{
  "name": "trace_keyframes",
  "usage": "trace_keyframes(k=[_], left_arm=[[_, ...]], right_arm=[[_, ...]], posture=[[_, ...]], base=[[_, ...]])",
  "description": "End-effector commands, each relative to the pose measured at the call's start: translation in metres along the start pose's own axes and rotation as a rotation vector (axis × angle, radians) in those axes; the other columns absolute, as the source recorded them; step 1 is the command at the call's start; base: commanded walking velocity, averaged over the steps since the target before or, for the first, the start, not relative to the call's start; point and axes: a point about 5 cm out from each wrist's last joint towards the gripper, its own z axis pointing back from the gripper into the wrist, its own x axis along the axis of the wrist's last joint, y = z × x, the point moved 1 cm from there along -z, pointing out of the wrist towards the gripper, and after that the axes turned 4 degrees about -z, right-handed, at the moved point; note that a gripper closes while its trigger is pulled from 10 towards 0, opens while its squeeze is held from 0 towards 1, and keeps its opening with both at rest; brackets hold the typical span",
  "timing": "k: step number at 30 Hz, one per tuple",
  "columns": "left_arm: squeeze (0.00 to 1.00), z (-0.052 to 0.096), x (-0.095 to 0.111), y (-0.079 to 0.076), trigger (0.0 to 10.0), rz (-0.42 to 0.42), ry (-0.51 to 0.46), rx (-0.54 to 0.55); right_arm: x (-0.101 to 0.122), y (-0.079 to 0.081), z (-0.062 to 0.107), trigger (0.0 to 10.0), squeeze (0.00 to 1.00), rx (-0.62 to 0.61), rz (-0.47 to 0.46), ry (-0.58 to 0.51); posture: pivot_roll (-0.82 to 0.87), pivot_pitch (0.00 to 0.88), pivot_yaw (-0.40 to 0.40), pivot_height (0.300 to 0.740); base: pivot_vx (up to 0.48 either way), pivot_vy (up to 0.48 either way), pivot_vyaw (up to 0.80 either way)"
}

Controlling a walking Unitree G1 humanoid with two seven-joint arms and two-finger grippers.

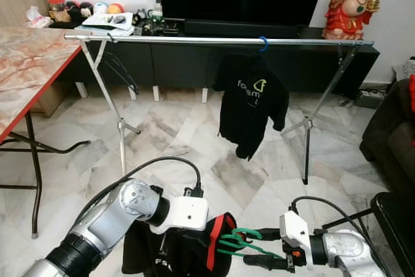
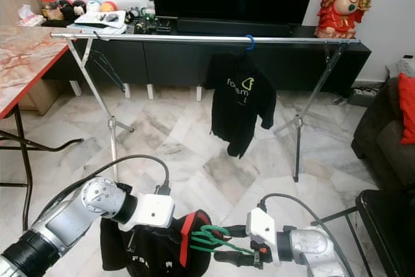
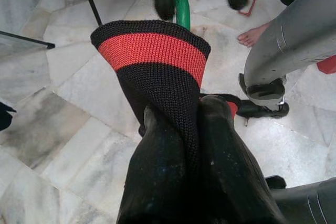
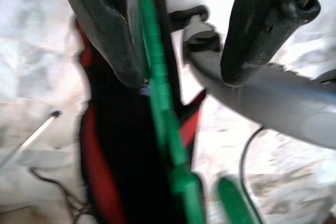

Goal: Hang hanger

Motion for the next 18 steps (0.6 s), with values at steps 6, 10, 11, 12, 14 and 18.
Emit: trace_keyframes(k=[6,10,11,12,14,18], left_arm=[[0.00,0.001,0.012,0.008,10.0,-0.065,-0.021,0.012],[0.00,-0.001,0.015,0.009,10.0,-0.071,-0.026,0.008],[0.00,-0.001,0.016,0.009,10.0,-0.073,-0.029,0.007],[0.00,-0.001,0.016,0.009,10.0,-0.073,-0.029,0.007],[0.00,-0.002,0.017,0.008,10.0,-0.077,-0.034,0.003],[0.00,-0.002,0.017,0.008,10.0,-0.079,-0.035,0.002]], right_arm=[[0.003,-0.004,-0.010,10.0,0.00,-0.047,0.049,0.014],[0.006,-0.006,-0.018,10.0,0.00,-0.068,0.069,0.009],[0.007,-0.007,-0.021,10.0,0.00,-0.072,0.074,0.009],[0.007,-0.007,-0.021,10.0,0.00,-0.072,0.074,0.009],[0.007,-0.007,-0.024,10.0,0.00,-0.072,0.076,0.011],[0.005,-0.006,-0.025,2.9,0.00,-0.066,0.077,0.025]], posture=[[0.09,0.047,-0.045,0.740],[0.09,0.048,-0.045,0.740],[0.09,0.048,-0.045,0.740],[0.09,0.048,-0.045,0.740],[0.09,0.048,-0.045,0.740],[0.10,0.048,-0.046,0.740]], base=[[0.000,0.000,0.00],[0.000,0.000,0.00],[0.000,0.000,0.00],[0.000,0.000,0.00],[0.000,0.000,0.00],[0.000,0.000,0.00]])
